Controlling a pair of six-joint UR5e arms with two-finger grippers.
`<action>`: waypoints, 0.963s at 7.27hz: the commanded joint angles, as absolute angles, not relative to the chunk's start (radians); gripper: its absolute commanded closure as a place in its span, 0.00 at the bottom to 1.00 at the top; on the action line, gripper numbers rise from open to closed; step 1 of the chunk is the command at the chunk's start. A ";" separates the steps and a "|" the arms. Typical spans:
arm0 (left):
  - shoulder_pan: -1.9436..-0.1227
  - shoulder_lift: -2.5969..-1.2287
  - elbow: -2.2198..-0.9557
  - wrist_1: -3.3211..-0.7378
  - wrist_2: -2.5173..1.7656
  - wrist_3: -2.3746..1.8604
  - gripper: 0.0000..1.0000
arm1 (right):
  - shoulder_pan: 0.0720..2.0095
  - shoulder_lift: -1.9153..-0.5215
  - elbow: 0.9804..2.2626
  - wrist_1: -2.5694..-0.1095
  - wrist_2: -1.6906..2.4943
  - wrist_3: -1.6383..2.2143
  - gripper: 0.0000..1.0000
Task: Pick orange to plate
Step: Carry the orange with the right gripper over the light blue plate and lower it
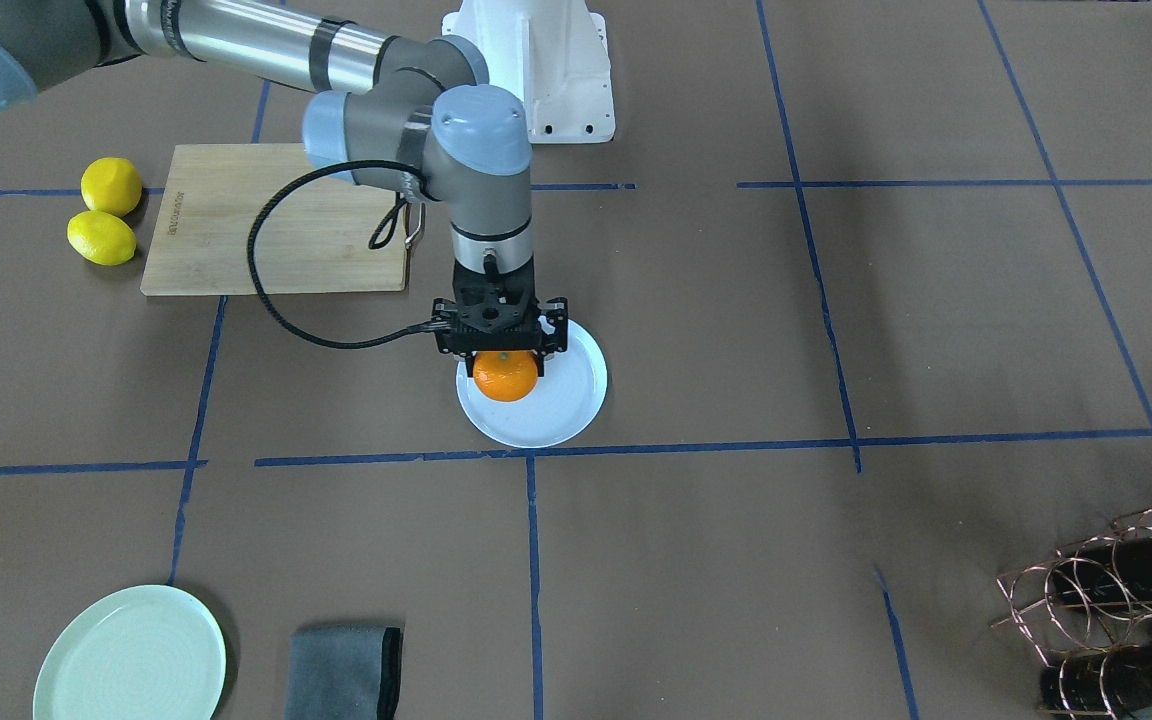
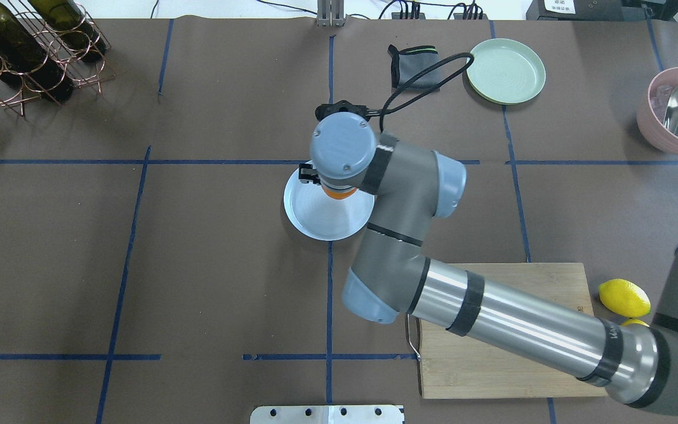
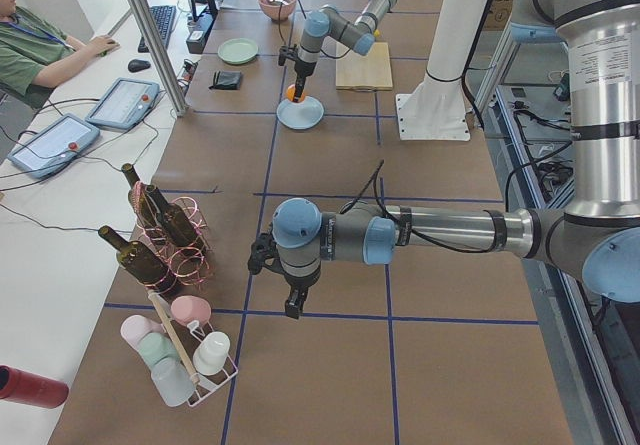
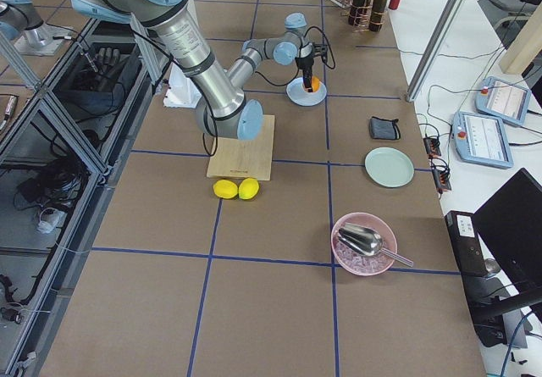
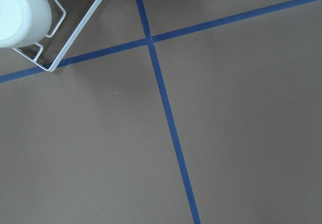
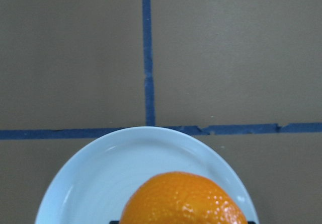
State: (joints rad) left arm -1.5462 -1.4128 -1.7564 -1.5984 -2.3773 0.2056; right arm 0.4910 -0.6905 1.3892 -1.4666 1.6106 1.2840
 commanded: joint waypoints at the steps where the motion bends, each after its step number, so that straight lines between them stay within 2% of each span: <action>1: -1.546 -1.413 -1.756 -1.598 -2.378 0.206 0.00 | 0.434 -0.630 1.289 -1.468 1.514 1.348 0.67; 2: -1.546 -1.413 -1.756 -1.598 -2.378 0.207 0.00 | 0.434 -0.632 1.289 -1.470 1.513 1.347 0.65; 3: -1.546 -1.413 -1.759 -1.598 -2.378 0.206 0.00 | 0.434 -0.641 1.289 -1.470 1.511 1.333 0.47; 4: -1.546 -1.413 -1.759 -1.598 -2.378 0.207 0.00 | 0.434 -0.643 1.289 -1.468 1.511 1.332 0.15; 5: -1.546 -1.413 -1.763 -1.598 -2.378 0.207 0.00 | 0.436 -0.641 1.289 -1.467 1.511 1.335 0.00; 7: -1.546 -1.413 -1.763 -1.598 -2.378 0.207 0.00 | 0.494 -0.643 1.324 -1.474 1.557 1.303 0.00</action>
State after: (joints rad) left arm -1.5463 -1.4128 -1.7619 -1.5984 -2.3777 0.2070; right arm 0.4559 -0.6409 1.3011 -1.4689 1.5261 1.3246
